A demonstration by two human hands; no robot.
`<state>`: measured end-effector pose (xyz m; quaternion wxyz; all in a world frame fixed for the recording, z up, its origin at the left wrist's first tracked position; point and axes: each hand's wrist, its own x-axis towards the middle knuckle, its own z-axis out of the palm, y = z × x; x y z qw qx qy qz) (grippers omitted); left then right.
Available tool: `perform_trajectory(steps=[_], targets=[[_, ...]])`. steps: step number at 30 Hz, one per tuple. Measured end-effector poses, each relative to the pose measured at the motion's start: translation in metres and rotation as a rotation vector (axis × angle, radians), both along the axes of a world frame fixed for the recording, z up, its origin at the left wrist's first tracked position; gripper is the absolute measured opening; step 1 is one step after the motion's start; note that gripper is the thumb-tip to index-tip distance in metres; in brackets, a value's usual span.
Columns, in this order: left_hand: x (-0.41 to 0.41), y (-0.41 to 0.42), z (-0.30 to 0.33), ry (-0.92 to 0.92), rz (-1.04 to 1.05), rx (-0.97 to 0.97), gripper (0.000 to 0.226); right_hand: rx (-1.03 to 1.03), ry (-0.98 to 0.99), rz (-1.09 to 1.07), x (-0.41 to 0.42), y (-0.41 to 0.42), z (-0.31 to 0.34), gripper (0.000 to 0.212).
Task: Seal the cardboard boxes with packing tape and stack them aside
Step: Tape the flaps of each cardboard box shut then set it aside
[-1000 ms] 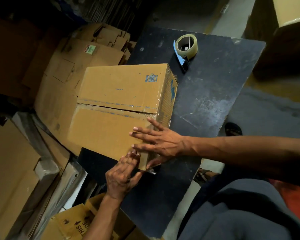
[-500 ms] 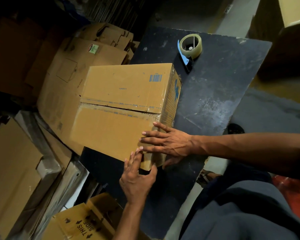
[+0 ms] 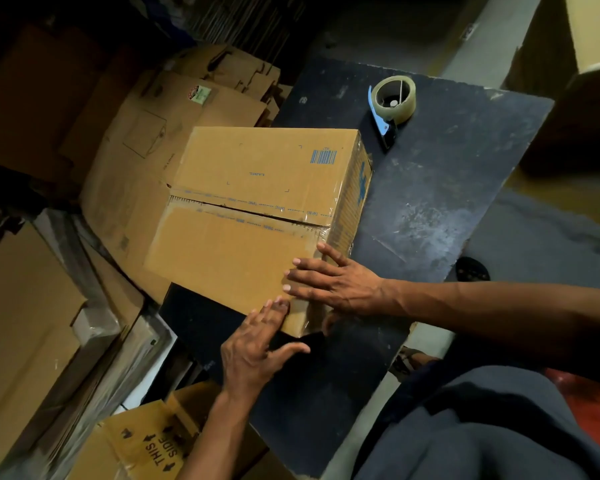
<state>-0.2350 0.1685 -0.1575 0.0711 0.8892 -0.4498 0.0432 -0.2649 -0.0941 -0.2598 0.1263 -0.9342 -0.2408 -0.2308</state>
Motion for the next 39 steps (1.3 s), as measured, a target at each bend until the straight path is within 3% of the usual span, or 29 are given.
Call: perform_trajectory(steps=[2,10,14,18,32,36,39], targets=[[0.011,-0.002,0.001,-0.056,-0.051,-0.016,0.073,0.098,0.026,-0.003,0.001,0.004,0.001,0.104],[0.006,0.005,-0.014,-0.147,-0.121,-0.004,0.048,0.182,-0.002,-0.008,-0.001,0.008,0.004,0.058],[0.011,0.007,-0.012,-0.159,-0.178,-0.022,0.046,0.262,-0.005,-0.018,-0.003,0.008,0.011,0.066],[0.005,0.002,-0.016,-0.197,-0.129,-0.049,0.065,0.294,-0.022,-0.055,-0.004,0.017,0.012,0.066],[-0.030,-0.019,-0.050,-0.248,0.089,-0.237,0.043,0.174,-0.053,-0.005,-0.004,0.011,0.015,0.055],[-0.030,-0.014,-0.047,-0.227,0.076,-0.305,0.042,0.057,0.039,-0.001,-0.012,0.010,0.027,0.054],[-0.033,-0.023,-0.044,-0.125,0.177,-0.400,0.042,0.035,0.112,0.015,-0.015,0.001,0.040,0.052]])
